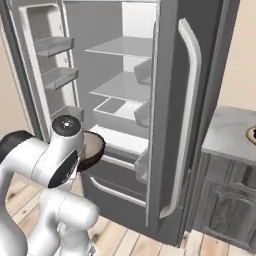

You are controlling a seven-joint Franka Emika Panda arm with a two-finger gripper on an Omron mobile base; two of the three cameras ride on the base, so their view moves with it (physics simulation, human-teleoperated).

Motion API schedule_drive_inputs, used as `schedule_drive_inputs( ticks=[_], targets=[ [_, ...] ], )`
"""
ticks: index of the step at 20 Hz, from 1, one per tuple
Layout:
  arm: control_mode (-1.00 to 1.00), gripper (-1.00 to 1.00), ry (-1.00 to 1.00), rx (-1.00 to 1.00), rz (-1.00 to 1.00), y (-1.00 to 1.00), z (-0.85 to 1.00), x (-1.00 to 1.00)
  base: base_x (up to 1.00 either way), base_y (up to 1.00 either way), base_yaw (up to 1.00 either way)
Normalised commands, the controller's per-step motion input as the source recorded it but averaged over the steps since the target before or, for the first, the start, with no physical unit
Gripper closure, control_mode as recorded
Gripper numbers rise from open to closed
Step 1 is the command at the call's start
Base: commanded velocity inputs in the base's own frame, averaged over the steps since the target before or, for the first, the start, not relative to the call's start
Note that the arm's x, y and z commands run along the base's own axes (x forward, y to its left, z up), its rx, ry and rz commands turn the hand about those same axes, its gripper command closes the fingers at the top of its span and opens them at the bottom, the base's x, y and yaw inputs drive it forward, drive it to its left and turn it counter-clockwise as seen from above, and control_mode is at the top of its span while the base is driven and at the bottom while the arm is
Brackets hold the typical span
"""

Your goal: Place the bowl with the garlic and lemon wedge on the second highest shelf of the fridge. Place the bowl with the fish and steak on the top shelf of the fridge.

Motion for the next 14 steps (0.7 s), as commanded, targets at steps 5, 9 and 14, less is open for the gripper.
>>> schedule_drive_inputs(
  ticks=[5, 9, 14],
  targets=[
    [1.0, 1.0, 0.0, 0.0, 0.0, 0.0, 0.0, 0.0, 0.73, 0.03, -0.25],
    [1.0, 1.0, 0.0, 0.0, 0.0, 0.0, 0.0, 0.0, 0.67, 0.47, -0.23],
    [1.0, 1.0, 0.0, 0.0, 0.0, 0.0, 0.0, 0.0, 0.58, 0.71, -0.26]
  ],
)
